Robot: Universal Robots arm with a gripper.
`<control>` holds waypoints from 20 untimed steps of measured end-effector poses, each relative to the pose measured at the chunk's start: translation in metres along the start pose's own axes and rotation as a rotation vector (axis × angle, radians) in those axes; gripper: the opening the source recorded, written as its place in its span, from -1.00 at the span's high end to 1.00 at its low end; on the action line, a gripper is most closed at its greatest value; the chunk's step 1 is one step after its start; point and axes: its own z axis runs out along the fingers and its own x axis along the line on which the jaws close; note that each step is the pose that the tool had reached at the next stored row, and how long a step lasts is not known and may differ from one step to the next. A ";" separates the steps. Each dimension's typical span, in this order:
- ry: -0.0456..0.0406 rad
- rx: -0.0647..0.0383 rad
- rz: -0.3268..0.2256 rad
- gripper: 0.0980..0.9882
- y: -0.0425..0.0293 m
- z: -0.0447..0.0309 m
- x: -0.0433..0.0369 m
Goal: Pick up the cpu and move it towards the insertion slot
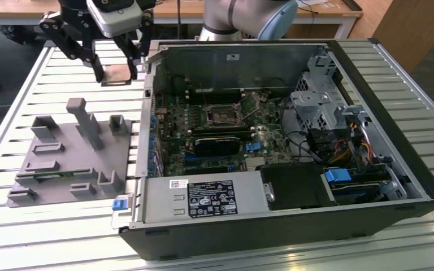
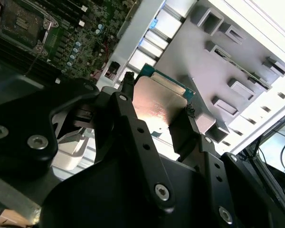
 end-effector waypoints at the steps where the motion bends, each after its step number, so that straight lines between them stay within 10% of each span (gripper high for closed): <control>1: 0.0001 0.000 0.000 0.00 0.0000 0.0000 -0.0013; 20: 0.0000 0.000 0.000 0.00 0.0002 0.0000 -0.0263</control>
